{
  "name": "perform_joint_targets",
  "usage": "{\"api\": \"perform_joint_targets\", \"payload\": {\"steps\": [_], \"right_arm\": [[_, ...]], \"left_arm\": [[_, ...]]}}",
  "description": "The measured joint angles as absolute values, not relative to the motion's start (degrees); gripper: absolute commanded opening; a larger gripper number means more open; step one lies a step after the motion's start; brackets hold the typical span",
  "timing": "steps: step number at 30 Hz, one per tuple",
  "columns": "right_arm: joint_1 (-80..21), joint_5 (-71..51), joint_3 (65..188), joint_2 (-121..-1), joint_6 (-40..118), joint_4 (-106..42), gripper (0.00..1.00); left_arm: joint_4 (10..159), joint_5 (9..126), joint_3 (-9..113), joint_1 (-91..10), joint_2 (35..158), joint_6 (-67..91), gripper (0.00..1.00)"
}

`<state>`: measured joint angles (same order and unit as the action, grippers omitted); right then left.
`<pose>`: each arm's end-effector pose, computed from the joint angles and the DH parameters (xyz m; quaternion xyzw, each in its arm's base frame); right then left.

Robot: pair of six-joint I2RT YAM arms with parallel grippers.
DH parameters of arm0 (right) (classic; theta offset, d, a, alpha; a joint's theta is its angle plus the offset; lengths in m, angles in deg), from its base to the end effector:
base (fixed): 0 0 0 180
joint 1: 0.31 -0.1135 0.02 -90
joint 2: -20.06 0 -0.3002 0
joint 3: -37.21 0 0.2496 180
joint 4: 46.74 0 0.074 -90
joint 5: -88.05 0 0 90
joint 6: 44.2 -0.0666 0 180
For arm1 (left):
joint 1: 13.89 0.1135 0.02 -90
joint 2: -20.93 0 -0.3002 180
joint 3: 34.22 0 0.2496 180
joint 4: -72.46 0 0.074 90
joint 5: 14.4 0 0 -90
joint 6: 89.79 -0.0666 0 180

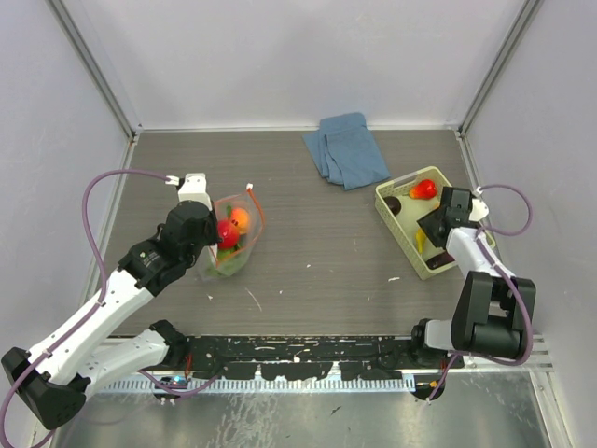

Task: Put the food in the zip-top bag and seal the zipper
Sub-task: Pick up the fake fruit from the bin.

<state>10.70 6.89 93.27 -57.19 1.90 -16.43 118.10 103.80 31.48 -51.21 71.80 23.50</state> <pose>0.2665 -0.0623 0.2067 0.4565 0.8236 0.0233 0.3359 0.1668 -0.0876 0.3423 -0.0164 0.8517 -0.0588 0.5204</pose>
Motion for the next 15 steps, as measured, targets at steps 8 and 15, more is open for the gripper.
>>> {"api": "perform_joint_targets", "payload": {"steps": [8, 15], "right_arm": [[10.70, 5.97, 93.10, -51.60, 2.20, -15.12, 0.26], [8.95, 3.41, 94.28, -45.89, 7.69, -12.78, 0.23]], "left_arm": [[118.07, 103.74, 31.48, -51.21, 71.82, 23.43, 0.00], [117.61, 101.88, 31.39, -51.21, 71.82, 23.08, 0.00]]}}
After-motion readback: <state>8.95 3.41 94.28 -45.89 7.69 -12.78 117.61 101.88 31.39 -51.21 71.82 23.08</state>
